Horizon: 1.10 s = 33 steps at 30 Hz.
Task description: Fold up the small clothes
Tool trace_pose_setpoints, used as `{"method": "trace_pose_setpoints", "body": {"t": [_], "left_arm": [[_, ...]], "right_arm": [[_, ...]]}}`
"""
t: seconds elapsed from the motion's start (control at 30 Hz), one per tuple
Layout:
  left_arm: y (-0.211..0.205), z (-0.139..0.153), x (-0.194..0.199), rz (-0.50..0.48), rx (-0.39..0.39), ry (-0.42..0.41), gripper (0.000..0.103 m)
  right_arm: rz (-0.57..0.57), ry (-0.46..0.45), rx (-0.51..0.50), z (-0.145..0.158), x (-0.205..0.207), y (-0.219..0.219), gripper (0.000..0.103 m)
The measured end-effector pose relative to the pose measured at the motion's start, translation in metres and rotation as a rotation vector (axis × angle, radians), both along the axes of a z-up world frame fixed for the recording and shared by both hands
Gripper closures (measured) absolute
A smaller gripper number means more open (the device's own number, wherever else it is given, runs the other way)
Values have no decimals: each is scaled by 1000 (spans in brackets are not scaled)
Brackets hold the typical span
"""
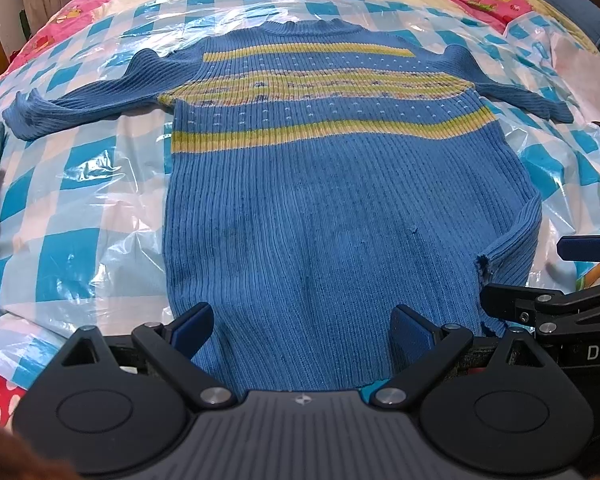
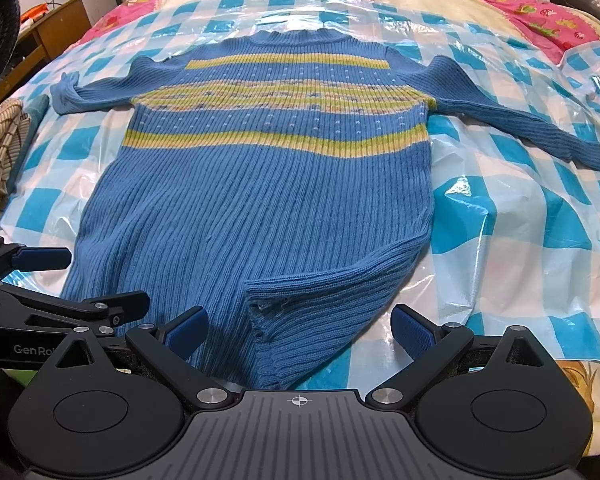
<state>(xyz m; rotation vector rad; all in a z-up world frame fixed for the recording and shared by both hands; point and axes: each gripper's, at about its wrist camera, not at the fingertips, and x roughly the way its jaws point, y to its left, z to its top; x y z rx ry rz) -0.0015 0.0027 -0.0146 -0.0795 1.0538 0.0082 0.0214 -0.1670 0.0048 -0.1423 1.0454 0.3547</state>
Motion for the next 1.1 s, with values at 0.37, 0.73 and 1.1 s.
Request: {"method": "trace_pose_setpoints", "body": {"t": [0.37, 0.73, 1.1], "left_arm": [[0, 0, 1, 0, 0, 1, 4], [1, -4, 0, 0, 0, 13, 5], [-1, -3, 3, 2, 5, 25, 5]], "right_arm": [[0, 1, -1, 0, 0, 0, 4], [1, 5, 0, -3, 0, 1, 4], [2, 6, 0, -4, 0, 1, 4]]}}
